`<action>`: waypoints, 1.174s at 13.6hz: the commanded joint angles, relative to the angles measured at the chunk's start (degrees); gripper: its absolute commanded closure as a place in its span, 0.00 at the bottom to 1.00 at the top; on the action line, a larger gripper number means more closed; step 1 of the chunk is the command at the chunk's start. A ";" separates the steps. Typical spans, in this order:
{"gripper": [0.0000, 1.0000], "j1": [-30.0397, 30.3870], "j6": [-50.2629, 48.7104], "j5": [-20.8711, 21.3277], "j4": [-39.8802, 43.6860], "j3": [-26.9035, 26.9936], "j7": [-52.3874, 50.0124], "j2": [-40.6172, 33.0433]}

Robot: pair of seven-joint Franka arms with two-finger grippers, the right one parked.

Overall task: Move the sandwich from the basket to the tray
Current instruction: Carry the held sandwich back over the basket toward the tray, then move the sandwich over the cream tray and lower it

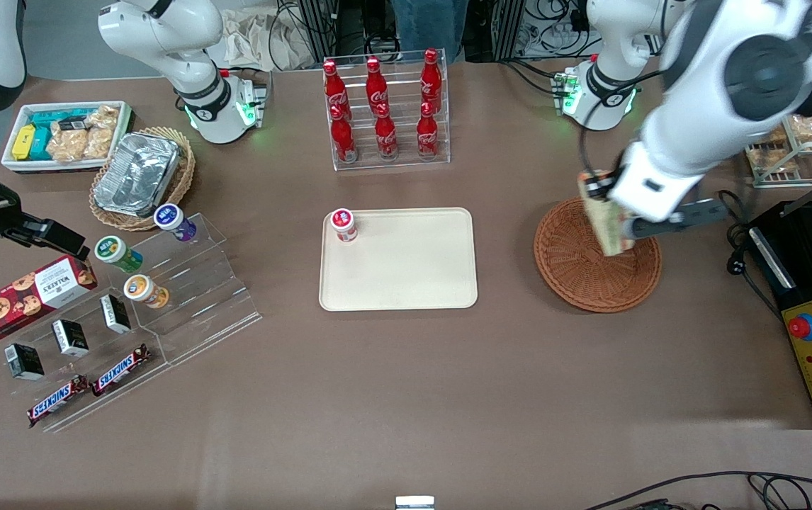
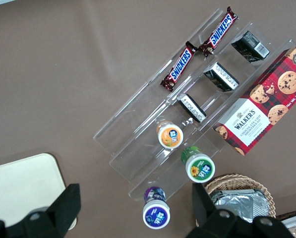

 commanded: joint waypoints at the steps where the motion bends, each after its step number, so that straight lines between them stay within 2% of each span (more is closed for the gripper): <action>1: 1.00 -4.16 3.34 -0.87 1.40 -0.51 -4.92 4.29; 6: 1.00 -11.62 13.97 -2.19 0.61 -1.40 -4.94 10.61; 10: 1.00 -16.73 32.76 -1.85 -8.94 -1.31 -5.63 13.96; 13: 1.00 -17.61 36.41 -1.67 -11.52 -1.05 -6.08 17.12; 14: 1.00 -17.62 36.93 -1.23 -11.52 -1.04 -6.08 18.35; 16: 1.00 -17.70 39.30 3.76 -11.87 -1.04 -6.43 20.81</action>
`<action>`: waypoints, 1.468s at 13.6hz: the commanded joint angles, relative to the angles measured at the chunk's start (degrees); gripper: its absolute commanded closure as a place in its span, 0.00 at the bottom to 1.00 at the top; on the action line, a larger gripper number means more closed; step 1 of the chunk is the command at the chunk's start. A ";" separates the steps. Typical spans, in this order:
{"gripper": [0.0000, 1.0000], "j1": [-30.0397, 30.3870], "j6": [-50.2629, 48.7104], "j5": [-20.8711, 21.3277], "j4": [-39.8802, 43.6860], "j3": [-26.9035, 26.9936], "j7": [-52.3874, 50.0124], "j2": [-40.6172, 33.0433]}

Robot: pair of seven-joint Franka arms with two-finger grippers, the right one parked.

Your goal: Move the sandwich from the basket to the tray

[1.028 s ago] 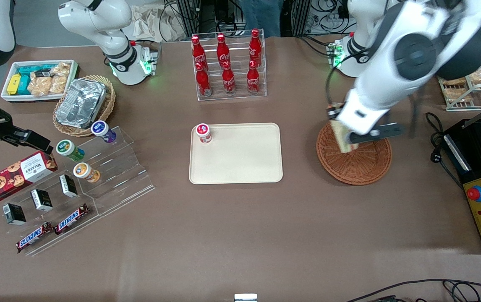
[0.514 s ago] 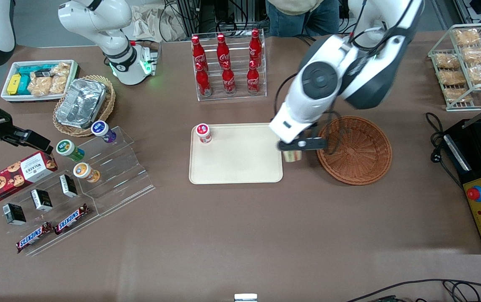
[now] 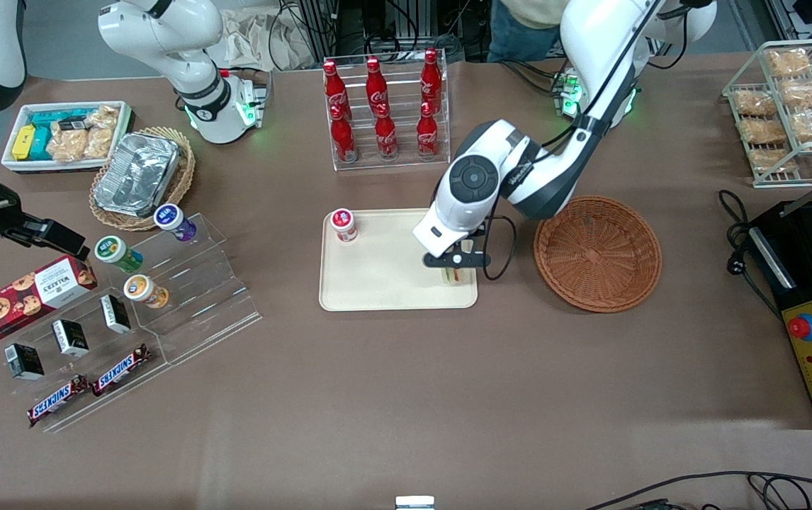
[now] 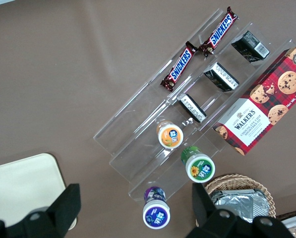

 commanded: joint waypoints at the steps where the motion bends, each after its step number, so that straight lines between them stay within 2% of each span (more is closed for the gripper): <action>1: 0.99 -0.38 2.38 4.00 -0.20 0.34 -1.03 2.38; 2: 0.69 -0.38 2.82 4.01 -0.55 0.34 -1.04 2.48; 3: 0.02 -0.29 2.82 4.18 -0.64 0.34 -1.99 2.31; 7: 0.00 0.68 1.60 4.10 -0.38 1.21 -4.55 -1.46; 10: 0.00 3.56 -10.94 4.19 0.06 6.48 -0.71 -9.53; 13: 0.00 12.51 -16.50 3.92 0.06 6.94 10.89 -15.00; 16: 0.00 22.44 -20.27 4.10 0.15 6.76 15.28 -19.04; 18: 0.00 26.23 -22.48 4.19 0.32 7.20 26.95 -22.55; 20: 0.00 29.85 -25.81 4.19 2.42 7.20 31.21 -24.41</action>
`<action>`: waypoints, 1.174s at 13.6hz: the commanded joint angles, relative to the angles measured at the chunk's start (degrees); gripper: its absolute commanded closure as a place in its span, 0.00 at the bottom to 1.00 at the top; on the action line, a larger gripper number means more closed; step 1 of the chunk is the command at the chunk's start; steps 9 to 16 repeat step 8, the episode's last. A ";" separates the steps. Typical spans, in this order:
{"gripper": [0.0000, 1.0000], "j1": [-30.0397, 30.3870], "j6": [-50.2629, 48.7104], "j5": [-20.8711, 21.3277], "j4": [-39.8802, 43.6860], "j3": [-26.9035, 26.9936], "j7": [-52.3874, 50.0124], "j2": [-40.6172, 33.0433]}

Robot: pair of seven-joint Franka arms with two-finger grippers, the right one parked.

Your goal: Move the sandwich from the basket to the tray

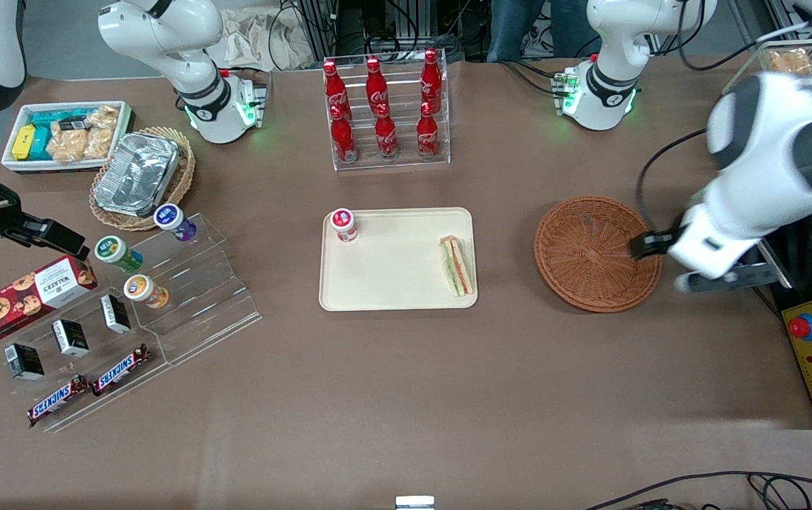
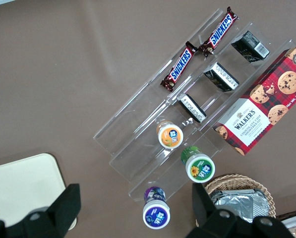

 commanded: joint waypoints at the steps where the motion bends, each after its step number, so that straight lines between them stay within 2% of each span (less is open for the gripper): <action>1: 0.00 2.84 -5.21 0.64 2.29 -0.63 4.89 -2.99; 3: 0.00 2.85 -6.37 6.59 3.00 -0.71 5.95 -3.51; 4: 0.00 2.85 -6.37 7.32 3.35 -0.80 6.22 -3.60; 16: 0.00 2.85 -8.39 7.94 3.97 -0.71 7.35 -3.69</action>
